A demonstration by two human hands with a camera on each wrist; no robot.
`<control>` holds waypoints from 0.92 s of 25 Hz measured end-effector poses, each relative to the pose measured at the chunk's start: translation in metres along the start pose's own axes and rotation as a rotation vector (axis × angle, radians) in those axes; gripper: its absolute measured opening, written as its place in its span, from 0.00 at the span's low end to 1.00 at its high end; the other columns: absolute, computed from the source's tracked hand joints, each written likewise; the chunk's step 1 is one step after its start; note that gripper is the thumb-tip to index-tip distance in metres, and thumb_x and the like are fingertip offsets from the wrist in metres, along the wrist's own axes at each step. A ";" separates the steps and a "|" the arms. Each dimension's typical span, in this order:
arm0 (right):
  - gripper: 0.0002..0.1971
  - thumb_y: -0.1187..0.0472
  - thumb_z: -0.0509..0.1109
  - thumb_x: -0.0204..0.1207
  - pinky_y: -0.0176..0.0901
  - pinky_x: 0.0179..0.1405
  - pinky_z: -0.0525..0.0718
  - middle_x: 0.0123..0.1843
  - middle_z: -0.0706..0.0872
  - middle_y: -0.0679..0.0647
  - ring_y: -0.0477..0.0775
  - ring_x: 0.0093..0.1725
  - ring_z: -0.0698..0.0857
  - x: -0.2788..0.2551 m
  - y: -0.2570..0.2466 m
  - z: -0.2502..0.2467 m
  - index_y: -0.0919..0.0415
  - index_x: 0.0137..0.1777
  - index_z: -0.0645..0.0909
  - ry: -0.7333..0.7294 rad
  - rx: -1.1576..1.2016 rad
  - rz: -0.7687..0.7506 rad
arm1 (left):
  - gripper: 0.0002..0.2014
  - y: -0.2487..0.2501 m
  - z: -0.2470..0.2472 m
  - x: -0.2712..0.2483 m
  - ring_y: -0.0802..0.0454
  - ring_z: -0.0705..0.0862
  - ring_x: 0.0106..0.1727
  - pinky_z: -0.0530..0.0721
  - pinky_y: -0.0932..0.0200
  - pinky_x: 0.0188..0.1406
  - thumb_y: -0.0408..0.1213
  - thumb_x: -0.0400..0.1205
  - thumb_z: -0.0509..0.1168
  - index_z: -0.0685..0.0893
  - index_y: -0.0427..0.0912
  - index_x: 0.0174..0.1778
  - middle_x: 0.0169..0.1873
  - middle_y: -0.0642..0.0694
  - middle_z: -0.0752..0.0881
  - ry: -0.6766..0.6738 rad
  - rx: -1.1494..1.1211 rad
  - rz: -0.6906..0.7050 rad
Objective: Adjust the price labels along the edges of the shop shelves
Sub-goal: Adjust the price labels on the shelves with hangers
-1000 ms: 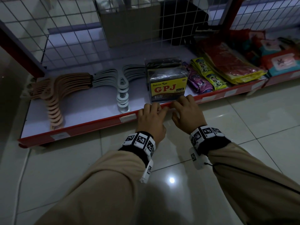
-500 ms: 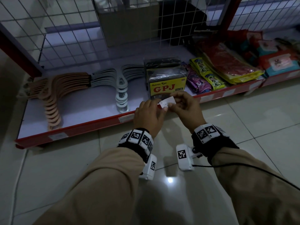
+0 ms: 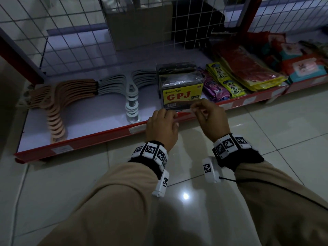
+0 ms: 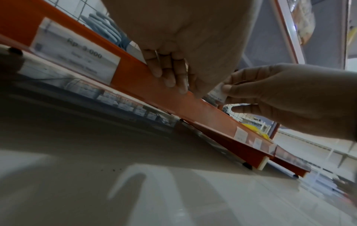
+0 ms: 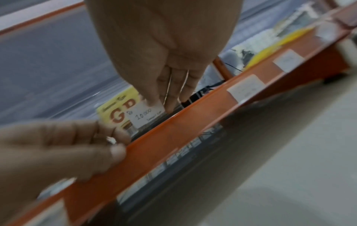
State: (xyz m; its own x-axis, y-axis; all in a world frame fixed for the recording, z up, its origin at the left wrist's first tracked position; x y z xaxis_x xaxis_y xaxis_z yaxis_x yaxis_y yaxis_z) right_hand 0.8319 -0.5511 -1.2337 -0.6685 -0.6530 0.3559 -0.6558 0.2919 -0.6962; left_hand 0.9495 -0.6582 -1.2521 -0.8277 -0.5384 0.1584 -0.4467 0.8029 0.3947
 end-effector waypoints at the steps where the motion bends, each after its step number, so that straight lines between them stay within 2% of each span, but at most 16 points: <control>1: 0.06 0.67 0.68 0.77 0.47 0.49 0.83 0.49 0.88 0.54 0.55 0.50 0.85 0.002 0.003 -0.002 0.58 0.49 0.85 0.021 -0.001 0.009 | 0.14 0.000 0.001 0.000 0.46 0.73 0.59 0.72 0.52 0.58 0.43 0.81 0.62 0.77 0.47 0.62 0.56 0.47 0.78 -0.006 0.010 -0.005; 4: 0.05 0.68 0.70 0.76 0.55 0.51 0.78 0.48 0.86 0.59 0.64 0.52 0.79 0.006 0.007 0.001 0.60 0.48 0.85 -0.019 -0.116 -0.022 | 0.19 0.001 0.002 0.001 0.45 0.73 0.60 0.72 0.51 0.58 0.44 0.80 0.64 0.74 0.47 0.67 0.57 0.46 0.77 -0.014 0.033 -0.005; 7: 0.06 0.68 0.71 0.74 0.52 0.50 0.75 0.48 0.85 0.60 0.65 0.51 0.77 0.006 0.010 0.007 0.60 0.48 0.86 -0.049 -0.170 -0.041 | 0.23 0.001 0.006 0.001 0.45 0.71 0.59 0.72 0.51 0.57 0.47 0.80 0.63 0.71 0.52 0.72 0.56 0.46 0.74 -0.046 0.108 0.027; 10: 0.07 0.67 0.72 0.73 0.55 0.53 0.75 0.50 0.84 0.60 0.65 0.53 0.77 0.005 0.012 0.014 0.59 0.49 0.87 -0.089 -0.221 -0.044 | 0.24 0.002 0.011 0.002 0.44 0.70 0.58 0.69 0.51 0.54 0.50 0.78 0.64 0.72 0.54 0.70 0.55 0.45 0.72 -0.089 0.205 0.043; 14: 0.10 0.64 0.72 0.71 0.55 0.50 0.75 0.51 0.82 0.61 0.66 0.52 0.76 0.002 0.009 0.016 0.60 0.52 0.84 -0.141 -0.376 -0.109 | 0.24 0.006 0.013 0.005 0.43 0.69 0.57 0.69 0.50 0.52 0.53 0.75 0.66 0.73 0.53 0.67 0.55 0.44 0.71 -0.106 0.295 0.056; 17: 0.10 0.64 0.71 0.72 0.56 0.48 0.75 0.52 0.82 0.61 0.66 0.52 0.75 0.001 0.009 0.017 0.61 0.52 0.83 -0.200 -0.517 -0.143 | 0.22 0.006 0.014 0.004 0.42 0.69 0.59 0.69 0.49 0.55 0.51 0.77 0.65 0.72 0.52 0.67 0.57 0.43 0.71 -0.102 0.300 0.049; 20: 0.07 0.62 0.68 0.76 0.58 0.49 0.76 0.53 0.82 0.61 0.66 0.53 0.77 0.003 0.008 0.018 0.60 0.52 0.84 -0.220 -0.554 -0.127 | 0.18 0.007 0.014 0.005 0.41 0.69 0.61 0.69 0.47 0.56 0.48 0.81 0.61 0.73 0.49 0.66 0.59 0.42 0.72 -0.100 0.292 0.039; 23: 0.07 0.62 0.67 0.78 0.58 0.50 0.75 0.53 0.82 0.61 0.66 0.53 0.77 0.002 0.010 0.019 0.59 0.52 0.85 -0.224 -0.576 -0.121 | 0.16 0.009 0.015 0.005 0.41 0.68 0.61 0.69 0.47 0.55 0.47 0.81 0.62 0.74 0.48 0.63 0.59 0.42 0.71 -0.116 0.318 0.054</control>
State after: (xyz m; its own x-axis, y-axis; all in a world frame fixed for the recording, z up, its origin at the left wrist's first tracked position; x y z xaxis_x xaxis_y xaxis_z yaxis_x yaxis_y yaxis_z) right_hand 0.8307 -0.5633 -1.2516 -0.5293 -0.8172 0.2282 -0.8474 0.4961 -0.1893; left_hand 0.9361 -0.6504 -1.2610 -0.8778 -0.4753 0.0599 -0.4701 0.8787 0.0834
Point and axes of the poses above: each hand's wrist, its own x-axis towards the middle knuckle, its own z-axis out of the palm, y = z × x, the point moved 6 cm from there along x, towards the middle knuckle
